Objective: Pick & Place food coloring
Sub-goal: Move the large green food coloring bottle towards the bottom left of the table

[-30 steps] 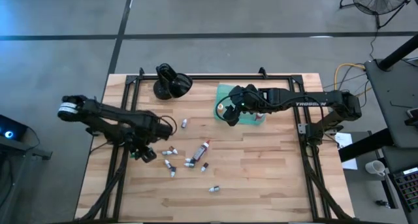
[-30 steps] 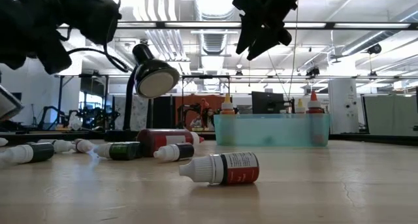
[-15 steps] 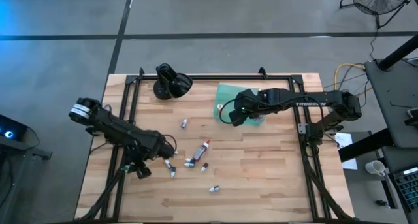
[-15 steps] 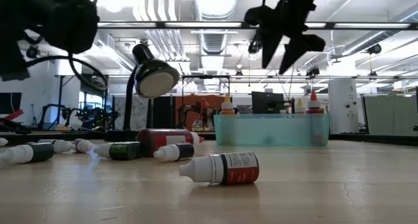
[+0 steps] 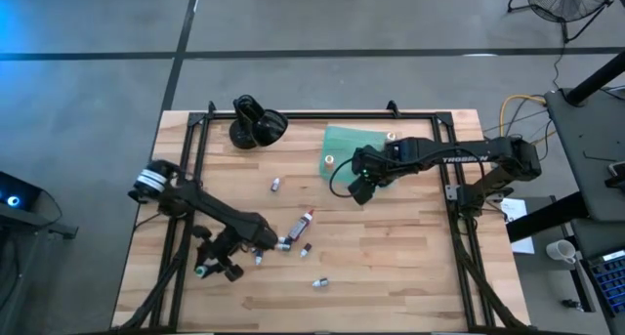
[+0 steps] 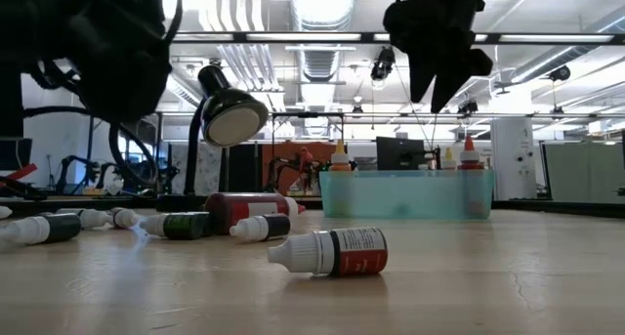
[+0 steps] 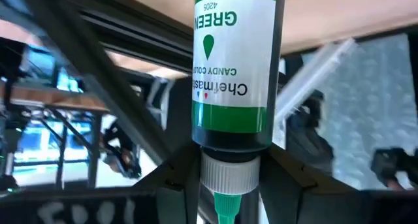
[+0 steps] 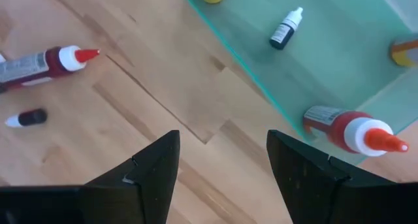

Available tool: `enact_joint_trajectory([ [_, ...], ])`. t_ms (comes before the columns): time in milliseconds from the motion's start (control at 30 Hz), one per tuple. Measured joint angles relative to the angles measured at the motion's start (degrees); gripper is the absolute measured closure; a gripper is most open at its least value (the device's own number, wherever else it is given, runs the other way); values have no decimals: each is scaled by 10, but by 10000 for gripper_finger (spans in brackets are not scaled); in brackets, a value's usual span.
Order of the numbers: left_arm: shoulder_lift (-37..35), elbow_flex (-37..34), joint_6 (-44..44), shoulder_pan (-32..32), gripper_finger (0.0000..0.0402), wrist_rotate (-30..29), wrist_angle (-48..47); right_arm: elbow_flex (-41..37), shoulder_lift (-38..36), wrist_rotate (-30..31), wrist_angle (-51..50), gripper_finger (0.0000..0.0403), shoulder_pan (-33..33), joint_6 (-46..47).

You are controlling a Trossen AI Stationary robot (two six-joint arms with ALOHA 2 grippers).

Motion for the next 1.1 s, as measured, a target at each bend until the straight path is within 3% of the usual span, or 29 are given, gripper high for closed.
enact_joint_trajectory([
  [400,55,20,10,-11,303,72,7,0,0,0,0,179,24,-29],
  [733,75,19,-41,-13,300,70,85,0,0,0,0,179,31,-31],
  [1100,79,22,-39,-14,284,54,86,0,0,1,3,179,30,-31],
])
